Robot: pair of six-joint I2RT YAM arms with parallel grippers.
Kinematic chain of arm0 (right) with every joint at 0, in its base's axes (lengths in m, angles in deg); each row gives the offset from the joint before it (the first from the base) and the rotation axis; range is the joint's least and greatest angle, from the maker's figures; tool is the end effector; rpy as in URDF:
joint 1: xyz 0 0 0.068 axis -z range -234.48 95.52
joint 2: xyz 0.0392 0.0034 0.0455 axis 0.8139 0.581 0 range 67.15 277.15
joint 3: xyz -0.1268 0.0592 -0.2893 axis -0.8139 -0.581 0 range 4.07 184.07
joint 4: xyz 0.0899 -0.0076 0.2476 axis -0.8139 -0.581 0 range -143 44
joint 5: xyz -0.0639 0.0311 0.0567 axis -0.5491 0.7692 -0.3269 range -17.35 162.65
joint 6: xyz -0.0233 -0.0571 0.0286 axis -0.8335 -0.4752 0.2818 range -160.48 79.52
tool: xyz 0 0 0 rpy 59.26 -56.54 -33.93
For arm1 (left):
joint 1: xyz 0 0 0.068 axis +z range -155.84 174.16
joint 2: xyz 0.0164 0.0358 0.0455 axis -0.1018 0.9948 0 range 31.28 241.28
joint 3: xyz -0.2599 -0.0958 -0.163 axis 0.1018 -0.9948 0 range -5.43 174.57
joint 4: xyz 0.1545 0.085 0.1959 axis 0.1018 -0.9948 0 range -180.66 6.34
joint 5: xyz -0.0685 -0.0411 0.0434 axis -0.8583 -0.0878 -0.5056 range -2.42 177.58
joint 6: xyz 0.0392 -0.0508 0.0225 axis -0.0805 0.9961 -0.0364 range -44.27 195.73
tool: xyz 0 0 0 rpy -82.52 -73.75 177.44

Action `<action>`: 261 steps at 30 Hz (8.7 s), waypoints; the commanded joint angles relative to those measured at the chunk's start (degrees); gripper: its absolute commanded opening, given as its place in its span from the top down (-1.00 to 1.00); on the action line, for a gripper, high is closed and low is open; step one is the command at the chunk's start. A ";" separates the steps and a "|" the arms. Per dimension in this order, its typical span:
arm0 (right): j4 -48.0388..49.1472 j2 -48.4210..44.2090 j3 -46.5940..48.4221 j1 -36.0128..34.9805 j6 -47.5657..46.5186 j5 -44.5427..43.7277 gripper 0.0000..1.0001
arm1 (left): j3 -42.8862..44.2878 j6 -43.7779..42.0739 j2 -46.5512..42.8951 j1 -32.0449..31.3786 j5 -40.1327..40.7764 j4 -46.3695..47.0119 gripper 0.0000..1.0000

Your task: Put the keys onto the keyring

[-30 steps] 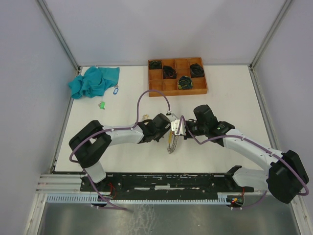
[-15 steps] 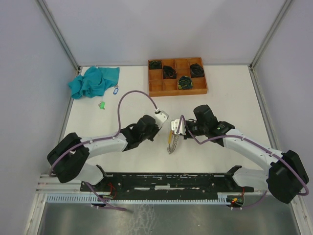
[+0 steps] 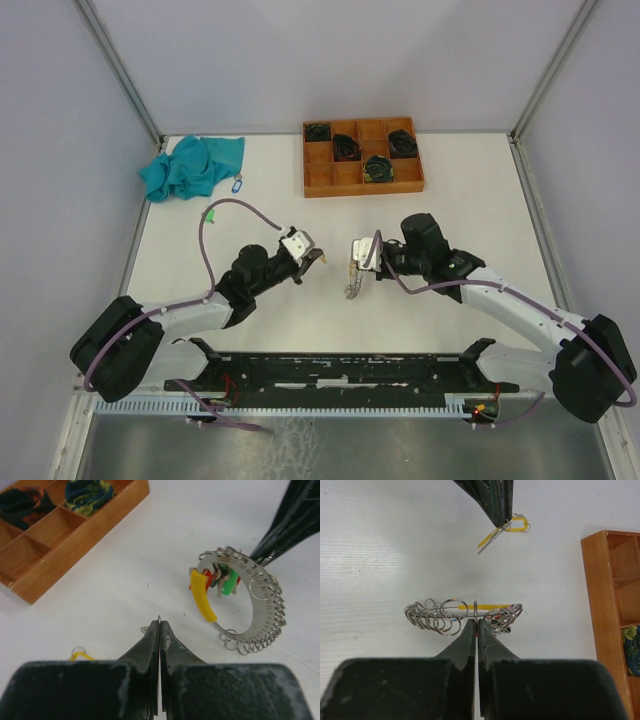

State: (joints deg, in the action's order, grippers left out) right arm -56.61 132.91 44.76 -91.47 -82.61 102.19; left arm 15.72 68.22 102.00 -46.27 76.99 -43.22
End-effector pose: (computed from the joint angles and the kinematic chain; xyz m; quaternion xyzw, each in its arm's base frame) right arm 0.1749 0.1653 0.2784 -0.6377 0.5891 0.2069 0.4511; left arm 0.1826 -0.1687 0.2402 0.3626 0.6682 -0.2504 0.5994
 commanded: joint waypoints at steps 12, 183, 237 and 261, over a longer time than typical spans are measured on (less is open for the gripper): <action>2.06 -0.64 2.12 -0.01 -3.95 2.47 0.98 | -1.42 -16.88 -2.02 1.14 -18.62 10.29 0.95; 4.66 2.78 2.33 -11.08 -10.20 -7.46 0.99 | 0.56 -27.95 -1.12 -6.33 -19.34 3.91 0.95; 9.24 -3.08 -1.37 -11.02 -9.86 -4.58 0.99 | 8.12 -7.77 4.78 3.42 -38.72 -0.76 0.95; 20.42 -6.57 -5.00 -7.41 -0.80 -0.54 0.99 | 4.75 1.00 10.61 6.20 -41.69 16.55 0.85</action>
State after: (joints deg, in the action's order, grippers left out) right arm -46.31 127.47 39.08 -99.10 -87.26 98.21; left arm 21.97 64.83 110.81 -40.30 34.98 -36.51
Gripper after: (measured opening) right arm 0.015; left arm 0.061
